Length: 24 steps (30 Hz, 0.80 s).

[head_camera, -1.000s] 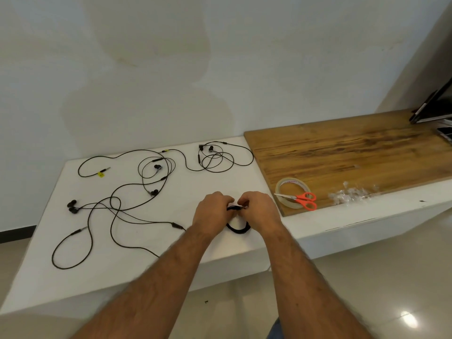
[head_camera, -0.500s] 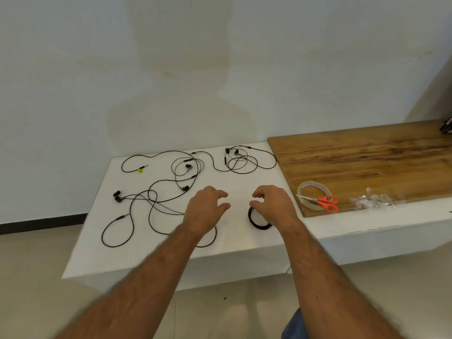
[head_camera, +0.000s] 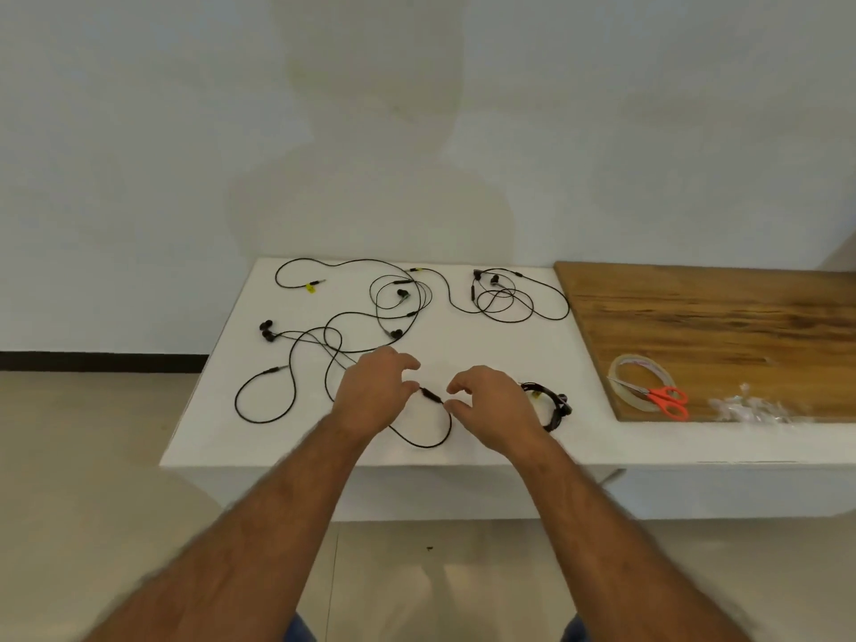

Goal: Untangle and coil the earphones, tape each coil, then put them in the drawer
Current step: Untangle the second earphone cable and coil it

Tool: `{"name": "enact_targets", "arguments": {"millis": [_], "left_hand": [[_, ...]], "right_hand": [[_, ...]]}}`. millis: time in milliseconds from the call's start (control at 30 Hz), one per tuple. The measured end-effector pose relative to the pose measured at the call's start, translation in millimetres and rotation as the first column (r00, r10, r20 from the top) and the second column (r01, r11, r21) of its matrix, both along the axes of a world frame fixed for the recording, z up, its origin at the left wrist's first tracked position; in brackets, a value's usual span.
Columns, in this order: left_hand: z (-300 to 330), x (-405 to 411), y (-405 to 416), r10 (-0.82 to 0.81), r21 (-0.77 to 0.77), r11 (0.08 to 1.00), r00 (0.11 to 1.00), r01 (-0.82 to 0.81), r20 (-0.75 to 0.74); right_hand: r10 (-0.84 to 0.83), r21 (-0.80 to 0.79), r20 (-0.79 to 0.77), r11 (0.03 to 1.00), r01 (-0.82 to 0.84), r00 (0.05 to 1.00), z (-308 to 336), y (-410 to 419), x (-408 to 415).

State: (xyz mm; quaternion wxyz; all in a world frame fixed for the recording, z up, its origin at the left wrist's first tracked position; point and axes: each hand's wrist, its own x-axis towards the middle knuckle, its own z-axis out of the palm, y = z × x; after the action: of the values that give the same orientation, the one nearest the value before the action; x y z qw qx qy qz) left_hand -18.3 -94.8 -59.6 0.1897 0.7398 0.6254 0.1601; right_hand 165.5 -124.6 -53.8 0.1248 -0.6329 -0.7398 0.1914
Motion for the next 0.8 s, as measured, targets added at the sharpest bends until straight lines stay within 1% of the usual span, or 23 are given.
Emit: {"name": "enact_targets", "arguments": {"millis": [100, 167, 267, 367, 433, 533, 667, 800], "left_hand": [[-7.3, -21.1, 7.5, 0.083, -0.026, 0.996, 0.997, -0.083, 0.005], [-9.6, -40.2, 12.4, 0.192, -0.024, 0.981, 0.981, -0.192, -0.003], [-12.2, -64.4, 17.0, 0.364, -0.046, 0.931, 0.931, -0.363, 0.015], [-18.3, -75.9, 15.7, 0.455, -0.098, 0.883, 0.888, -0.459, -0.056], [-23.7, -76.7, 14.3, 0.472, -0.109, 0.871, 0.877, -0.48, -0.087], [-28.5, -73.1, 12.1, 0.47, -0.101, 0.873, 0.879, -0.477, -0.084], [-33.1, -64.6, 0.4, 0.417, -0.085, 0.9, 0.902, -0.427, -0.117], [-33.5, -55.1, -16.3, 0.336, -0.114, 0.933, 0.94, -0.341, -0.066]], "right_hand": [[0.036, -0.026, 0.022, 0.999, -0.036, 0.999, -5.5, -0.9, -15.0], [0.049, -0.049, 0.033, 0.998, -0.047, 0.998, -11.4, -1.8, -21.5], [0.044, -0.056, 0.046, 0.998, -0.042, 0.998, -20.2, -3.8, -26.0], [0.029, -0.057, 0.044, 0.998, -0.026, 0.999, -25.7, -3.3, -28.9], [0.016, -0.058, 0.053, 0.998, -0.013, 0.998, -27.9, -2.3, -29.3], [-0.026, -0.057, 0.069, 0.998, 0.03, 0.997, -30.7, -1.8, -27.8], [-0.078, -0.092, 0.072, 0.992, 0.085, 0.994, -31.0, -3.1, -30.5], [-0.101, -0.093, 0.081, 0.99, 0.109, 0.992, -24.8, -11.0, -40.0]]}}
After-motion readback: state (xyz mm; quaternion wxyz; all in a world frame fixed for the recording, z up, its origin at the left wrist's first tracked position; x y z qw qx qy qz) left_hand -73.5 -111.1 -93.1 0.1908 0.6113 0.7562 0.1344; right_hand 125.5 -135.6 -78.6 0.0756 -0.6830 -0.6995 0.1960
